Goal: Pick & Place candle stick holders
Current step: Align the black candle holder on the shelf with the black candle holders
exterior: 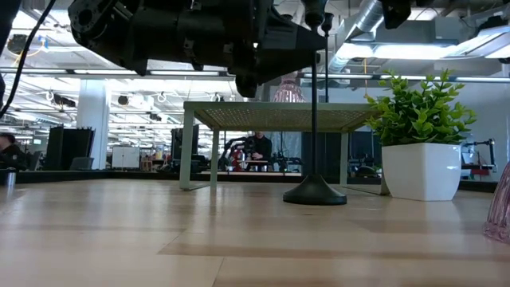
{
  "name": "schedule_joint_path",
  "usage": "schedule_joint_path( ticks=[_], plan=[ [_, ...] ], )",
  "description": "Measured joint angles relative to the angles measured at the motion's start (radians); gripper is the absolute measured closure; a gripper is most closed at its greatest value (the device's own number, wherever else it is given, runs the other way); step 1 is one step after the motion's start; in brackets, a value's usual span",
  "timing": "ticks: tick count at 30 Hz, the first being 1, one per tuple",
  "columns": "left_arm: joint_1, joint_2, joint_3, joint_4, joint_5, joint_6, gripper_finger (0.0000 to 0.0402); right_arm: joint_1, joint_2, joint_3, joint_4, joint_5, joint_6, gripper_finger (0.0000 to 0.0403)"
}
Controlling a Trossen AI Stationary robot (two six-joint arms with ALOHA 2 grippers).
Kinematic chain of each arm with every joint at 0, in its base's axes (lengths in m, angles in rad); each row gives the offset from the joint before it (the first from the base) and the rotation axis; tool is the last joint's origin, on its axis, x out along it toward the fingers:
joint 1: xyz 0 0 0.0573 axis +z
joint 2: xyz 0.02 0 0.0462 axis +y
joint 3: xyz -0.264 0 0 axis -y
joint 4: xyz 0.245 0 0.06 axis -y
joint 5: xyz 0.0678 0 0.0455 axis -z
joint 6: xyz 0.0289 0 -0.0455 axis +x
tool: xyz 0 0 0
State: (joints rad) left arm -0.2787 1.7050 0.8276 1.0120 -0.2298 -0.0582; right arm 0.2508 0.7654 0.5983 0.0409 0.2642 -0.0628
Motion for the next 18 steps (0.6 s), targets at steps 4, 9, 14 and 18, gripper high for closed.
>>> schedule_joint_path(
  ticks=[4, 9, 14, 18],
  plan=[
    [0.0, 0.0, 0.0, -0.001, 0.0, 0.001, 0.0287, 0.0, 0.0, 0.0, -0.001, 0.0, 0.0, 0.0403],
    [0.0, 0.0, 0.0, -0.001, -0.001, 0.001, 0.0333, 0.0, 0.0, 0.0, -0.005, 0.0, 0.0, 0.0403],
    [0.005, 0.0, 0.0, 0.0, -0.002, 0.004, 0.0379, 0.0, 0.0, 0.0, -0.013, 0.0, 0.0, 0.0403],
    [0.0, 0.0, 0.0, -0.003, 0.0, 0.028, 0.0387, 0.0, 0.0, 0.0, -0.014, 0.0, 0.001, 0.0403]
  ],
)
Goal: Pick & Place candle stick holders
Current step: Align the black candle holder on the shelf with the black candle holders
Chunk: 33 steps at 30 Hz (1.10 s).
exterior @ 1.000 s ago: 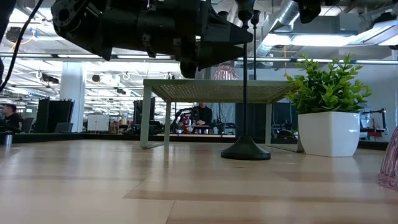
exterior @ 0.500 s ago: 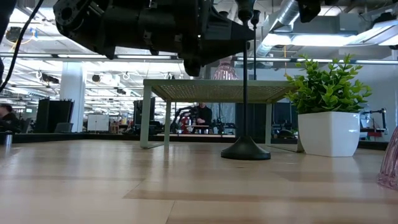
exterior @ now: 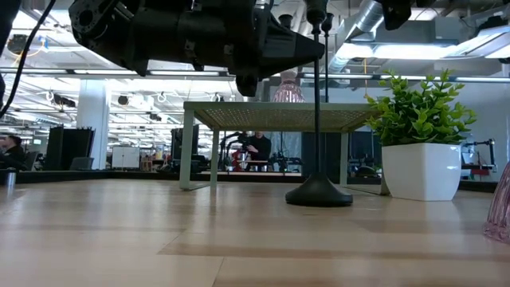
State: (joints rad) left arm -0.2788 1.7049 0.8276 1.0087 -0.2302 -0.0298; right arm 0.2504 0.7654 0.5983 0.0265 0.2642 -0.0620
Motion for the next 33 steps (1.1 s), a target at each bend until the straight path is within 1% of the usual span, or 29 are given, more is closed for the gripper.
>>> schedule_joint_path(
  ticks=[4, 7, 11, 15, 18, 24, 26, 28, 30, 33],
  plan=[
    [-0.018, -0.039, 0.001, -0.094, -0.011, 0.029, 0.0382, 0.0, 0.0, 0.0, -0.018, 0.0, 0.001, 0.0403],
    [-0.034, -0.108, 0.002, -0.234, -0.058, 0.028, 0.0389, 0.0, 0.0, 0.0, -0.022, 0.0, 0.002, 0.0403],
    [-0.06, -0.22, 0.0, -0.431, -0.141, 0.026, 0.0387, 0.0, 0.0, 0.0, -0.021, 0.0, 0.002, 0.0403],
    [-0.096, -0.327, -0.001, -0.591, -0.265, 0.026, 0.0388, 0.0, 0.0, 0.0, -0.019, 0.0, 0.008, 0.0403],
    [-0.117, -0.406, -0.002, -0.646, -0.288, 0.037, 0.039, 0.0, 0.0, 0.0, -0.019, 0.0, 0.009, 0.0403],
    [-0.164, -0.585, -0.002, -0.717, -0.295, 0.094, 0.039, 0.0, 0.0, 0.0, -0.019, 0.0, 0.01, 0.0403],
    [-0.173, -0.641, -0.002, -0.741, -0.321, 0.12, 0.039, 0.0, 0.0, 0.0, -0.019, 0.0, 0.01, 0.0403],
    [-0.175, -0.689, -0.002, -0.74, -0.348, 0.175, 0.039, 0.0, 0.0, 0.0, -0.019, 0.0, 0.01, 0.0403],
    [-0.166, -0.732, -0.002, -0.74, -0.354, 0.233, 0.039, 0.0, 0.0, 0.0, -0.019, 0.0, 0.01, 0.0403],
    [-0.124, -0.788, -0.002, -0.738, -0.354, 0.285, 0.039, 0.0, 0.0, 0.0, -0.019, 0.0, 0.01, 0.0403]
  ],
)
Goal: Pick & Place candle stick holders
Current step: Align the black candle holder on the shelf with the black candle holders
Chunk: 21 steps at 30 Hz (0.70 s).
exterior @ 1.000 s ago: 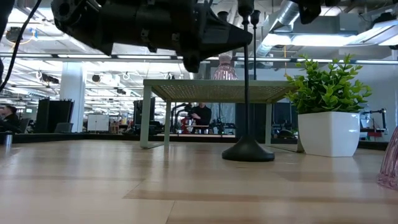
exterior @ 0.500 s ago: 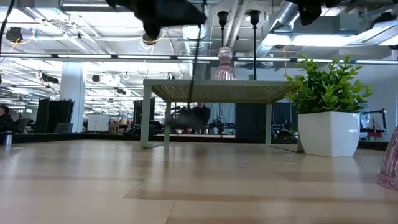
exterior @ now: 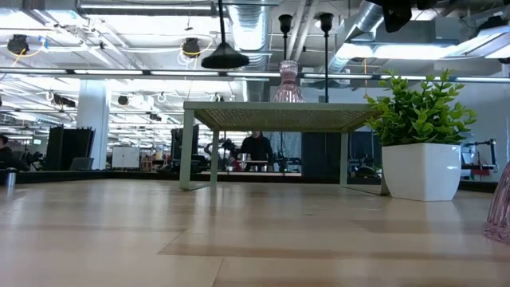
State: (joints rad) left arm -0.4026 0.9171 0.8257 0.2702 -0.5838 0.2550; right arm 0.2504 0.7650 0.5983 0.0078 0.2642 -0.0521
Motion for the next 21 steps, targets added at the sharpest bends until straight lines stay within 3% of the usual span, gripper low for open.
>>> schedule_joint_path(
  ticks=[6, 16, 21],
  plan=[
    [0.184, -0.054, 0.001, 0.003, 0.024, 0.01, 0.039, -0.001, 0.0, 0.0, 0.024, 0.005, -0.009, 0.0403],
    [0.521, 0.061, 0.076, -0.008, 0.318, -0.1, 0.0391, -0.051, 0.0, 0.0, 0.038, 0.005, -0.011, 0.0403],
    [0.65, 0.143, 0.103, -0.024, 0.411, -0.18, 0.0391, -0.064, 0.0, 0.0, 0.025, 0.005, -0.011, 0.0403]
  ],
)
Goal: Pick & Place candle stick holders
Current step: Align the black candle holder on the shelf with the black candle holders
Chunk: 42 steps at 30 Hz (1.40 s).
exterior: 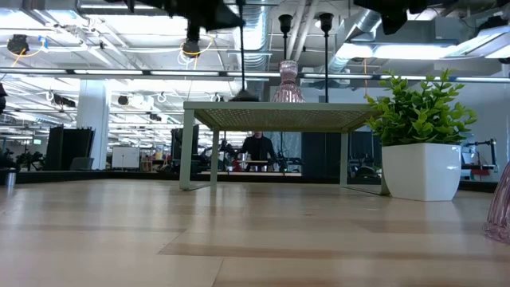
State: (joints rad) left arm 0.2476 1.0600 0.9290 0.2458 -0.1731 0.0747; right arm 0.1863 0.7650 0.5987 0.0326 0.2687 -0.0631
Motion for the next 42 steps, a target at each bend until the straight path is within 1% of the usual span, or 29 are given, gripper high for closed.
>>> schedule_joint_path(
  ticks=[6, 12, 19, 29, 38, 42],
  plan=[
    [0.125, 0.058, 0.035, -0.028, 0.095, -0.082, 0.0391, 0.002, 0.0, 0.0, -0.027, -0.001, 0.0, 0.0403],
    [0.17, 0.069, 0.036, -0.043, 0.128, -0.109, 0.039, 0.002, 0.0, 0.0, -0.027, -0.001, 0.0, 0.0403],
    [0.171, 0.069, 0.036, -0.046, 0.163, -0.118, 0.039, 0.002, 0.0, 0.0, -0.026, -0.001, 0.0, 0.0403],
    [0.163, 0.069, 0.036, -0.05, 0.163, -0.123, 0.039, 0.002, 0.0, 0.0, -0.026, -0.002, 0.0, 0.0403],
    [0.159, 0.103, 0.036, -0.031, 0.166, -0.127, 0.0389, 0.001, 0.0, 0.0, -0.025, -0.002, 0.0, 0.0403],
    [0.159, 0.112, 0.037, -0.025, 0.167, -0.129, 0.0378, 0.001, 0.0, 0.0, -0.025, -0.002, 0.0, 0.0403]
  ],
)
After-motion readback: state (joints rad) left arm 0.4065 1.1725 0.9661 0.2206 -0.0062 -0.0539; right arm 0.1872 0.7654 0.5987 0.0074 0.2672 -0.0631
